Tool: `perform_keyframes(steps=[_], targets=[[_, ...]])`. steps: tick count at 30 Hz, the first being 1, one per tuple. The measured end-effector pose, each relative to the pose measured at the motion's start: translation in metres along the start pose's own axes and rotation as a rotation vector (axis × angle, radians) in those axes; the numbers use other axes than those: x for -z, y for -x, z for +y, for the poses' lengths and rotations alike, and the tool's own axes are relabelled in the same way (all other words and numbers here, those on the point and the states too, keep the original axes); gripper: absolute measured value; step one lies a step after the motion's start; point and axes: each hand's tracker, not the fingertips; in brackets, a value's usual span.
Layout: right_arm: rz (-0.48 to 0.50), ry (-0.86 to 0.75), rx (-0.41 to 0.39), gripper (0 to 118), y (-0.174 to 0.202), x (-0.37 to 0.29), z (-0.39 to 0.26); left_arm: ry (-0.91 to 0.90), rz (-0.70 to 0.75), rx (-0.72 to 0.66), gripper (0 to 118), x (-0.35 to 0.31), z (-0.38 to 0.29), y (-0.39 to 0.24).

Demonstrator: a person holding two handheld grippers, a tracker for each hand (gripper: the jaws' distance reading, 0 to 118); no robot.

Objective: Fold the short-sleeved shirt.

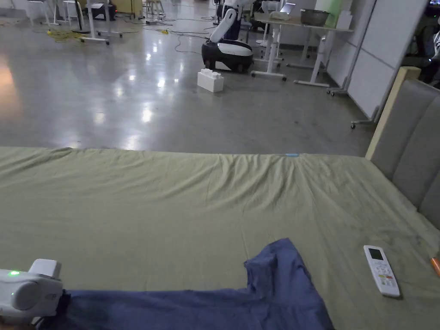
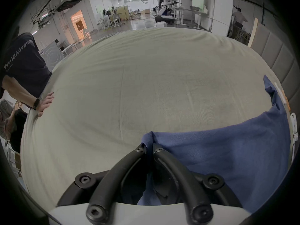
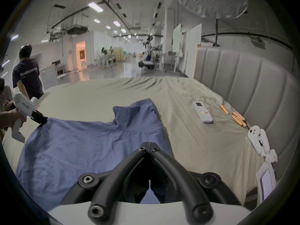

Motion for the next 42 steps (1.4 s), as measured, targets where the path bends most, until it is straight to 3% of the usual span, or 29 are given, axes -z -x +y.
perform_keyframes(steps=[2, 4, 7, 8, 16, 17, 19, 21, 25, 32, 42], targets=[[0.014, 0.054, 0.041, 12, -0.013, 0.026, 0.015, 0.004, -0.027, -0.037, 6, -0.005, 0.001, 0.008], [0.035, 0.133, 0.076, 37, -0.025, 0.056, 0.030, -0.008, -0.042, -0.047, 5, -0.012, 0.000, 0.012], [0.036, 0.243, 0.051, 67, -0.037, 0.103, 0.049, -0.033, -0.077, -0.069, 5, -0.034, -0.005, 0.013], [0.038, 0.273, 0.014, 67, -0.037, 0.117, 0.054, -0.047, -0.081, -0.075, 5, -0.039, -0.007, 0.015], [0.064, 0.527, -0.069, 62, -0.023, 0.197, 0.062, -0.131, -0.131, -0.107, 6, -0.079, -0.008, 0.027], [0.050, 0.498, -0.073, 56, -0.020, 0.193, 0.062, -0.137, -0.131, -0.106, 5, -0.082, -0.008, 0.027], [0.047, 0.488, -0.100, 27, -0.015, 0.189, 0.065, -0.148, -0.135, -0.108, 5, -0.086, -0.005, 0.028], [0.065, 0.480, -0.110, 8, -0.008, 0.185, 0.065, -0.161, -0.136, -0.106, 5, -0.086, -0.004, 0.029], [0.057, 0.435, -0.130, 7, -0.004, 0.179, 0.062, -0.182, -0.124, -0.111, 5, -0.088, -0.003, 0.031], [0.051, 0.206, -0.058, 6, -0.014, 0.113, 0.082, -0.237, -0.116, -0.131, 6, -0.116, -0.006, 0.040], [0.045, -0.069, -0.038, 6, -0.027, -0.026, 0.145, -0.439, -0.109, -0.169, 5, -0.259, -0.018, 0.048]])
